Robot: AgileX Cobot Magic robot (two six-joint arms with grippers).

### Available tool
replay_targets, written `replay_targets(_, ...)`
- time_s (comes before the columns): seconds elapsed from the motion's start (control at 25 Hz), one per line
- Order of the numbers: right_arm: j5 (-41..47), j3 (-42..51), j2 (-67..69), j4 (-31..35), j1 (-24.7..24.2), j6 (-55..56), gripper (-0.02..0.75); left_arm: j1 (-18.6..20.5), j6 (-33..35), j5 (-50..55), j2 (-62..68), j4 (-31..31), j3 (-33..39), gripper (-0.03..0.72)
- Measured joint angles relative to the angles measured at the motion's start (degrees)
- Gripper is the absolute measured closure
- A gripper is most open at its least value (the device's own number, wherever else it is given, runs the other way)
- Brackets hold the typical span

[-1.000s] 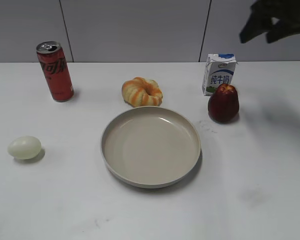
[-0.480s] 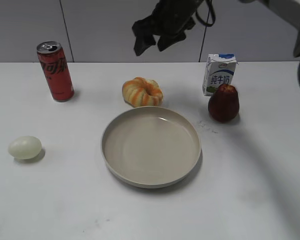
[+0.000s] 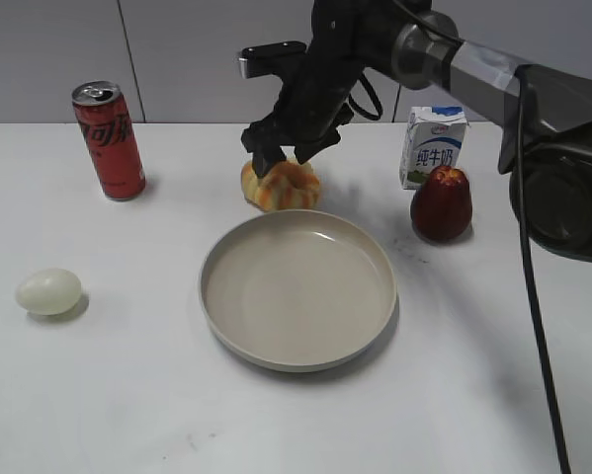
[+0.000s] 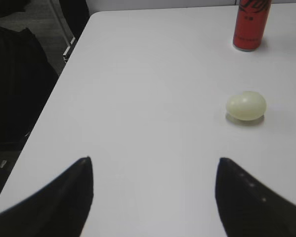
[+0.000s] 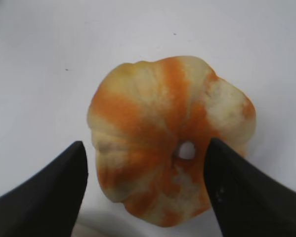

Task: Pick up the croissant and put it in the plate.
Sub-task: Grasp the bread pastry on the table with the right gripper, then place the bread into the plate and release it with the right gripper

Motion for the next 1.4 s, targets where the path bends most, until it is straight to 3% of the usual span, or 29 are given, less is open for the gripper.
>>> replay_targets(0.6, -0.3, 0.0, 4.6, 3.2, 0.1, -0.9, 0.191, 0.0, 0.0, 0.0, 0.0, 0.0, 0.0, 0.102)
replay_targets(0.76, -0.3, -0.1, 4.8, 3.0, 0.1, -0.9, 0.311, 0.0, 0.0, 0.0, 0.0, 0.0, 0.0, 0.102)
replay_targets(0.92, 0.8, -0.5, 4.8, 3.1, 0.1, -0.8, 0.596, 0.0, 0.0, 0.0, 0.0, 0.0, 0.0, 0.102)
replay_targets(1.4, 8.9, -2.5, -2.1, 3.4, -1.9, -0.1, 0.604, 0.0, 0.0, 0.0, 0.0, 0.0, 0.0, 0.102)
